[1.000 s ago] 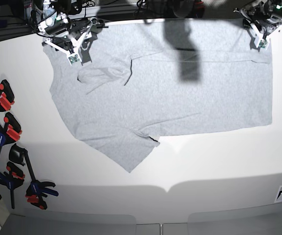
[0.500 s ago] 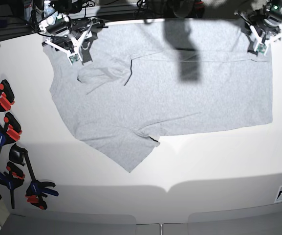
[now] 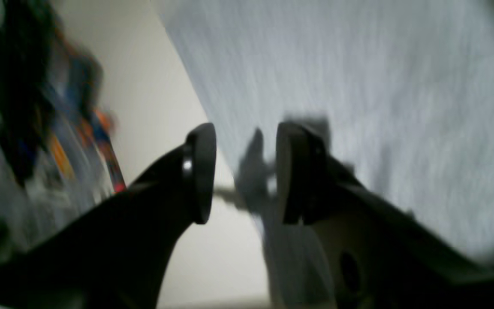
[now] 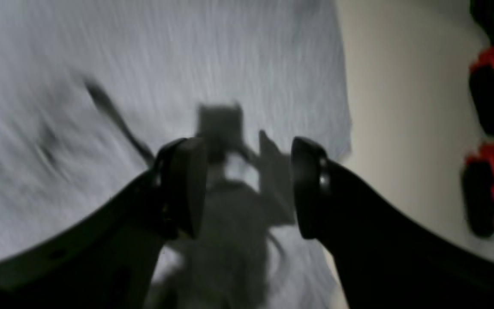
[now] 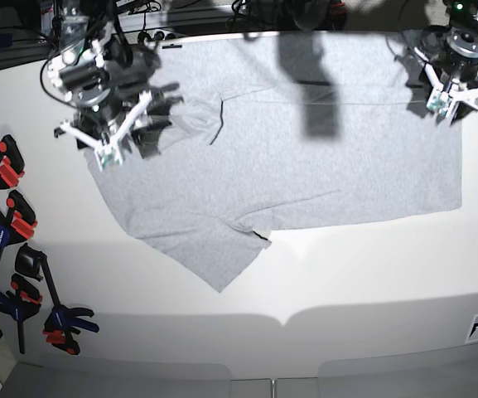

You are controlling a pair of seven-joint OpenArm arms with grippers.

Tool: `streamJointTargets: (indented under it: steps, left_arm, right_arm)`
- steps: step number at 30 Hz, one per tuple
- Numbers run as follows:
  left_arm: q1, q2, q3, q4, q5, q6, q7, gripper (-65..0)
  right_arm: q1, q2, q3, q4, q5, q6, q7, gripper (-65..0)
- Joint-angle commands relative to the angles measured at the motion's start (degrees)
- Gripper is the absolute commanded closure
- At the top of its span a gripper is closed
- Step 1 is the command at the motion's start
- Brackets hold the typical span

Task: Fold the T-shirt properly
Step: 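Open both grippers and release the collar edge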

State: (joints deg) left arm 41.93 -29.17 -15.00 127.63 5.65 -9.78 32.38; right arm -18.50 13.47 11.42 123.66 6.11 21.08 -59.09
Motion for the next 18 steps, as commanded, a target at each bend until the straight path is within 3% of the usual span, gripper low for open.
streamJointTargets:
  steps: [1,7,14,18]
  left_arm:
    - [-1.16,-0.55,-0.39,0.94,0.5,0.55,-1.03,-21.6]
    - [-8.33,-0.5,-0.39,0.94,0.31,1.38,0.0,-21.6]
    - [-12.87,-0.5,-0.39,0.94,0.07,1.55,0.52,-21.6]
    - [-13.05,-0.52,-0.39,0.94,-1.38,5.55,0.33,-21.6]
  right_arm:
    - [1.49,0.46,0.17,1.16,1.86,-0.31,0.28,-30.0]
    - [2.75,0.33,0.2,1.16,2.67,1.6,-0.61,-32.1]
    - [2.8,0.35,0.2,1.16,2.93,1.6,-0.22,-35.1]
    - [2.8,0.33,0.2,1.16,2.93,1.6,-0.24,-35.1]
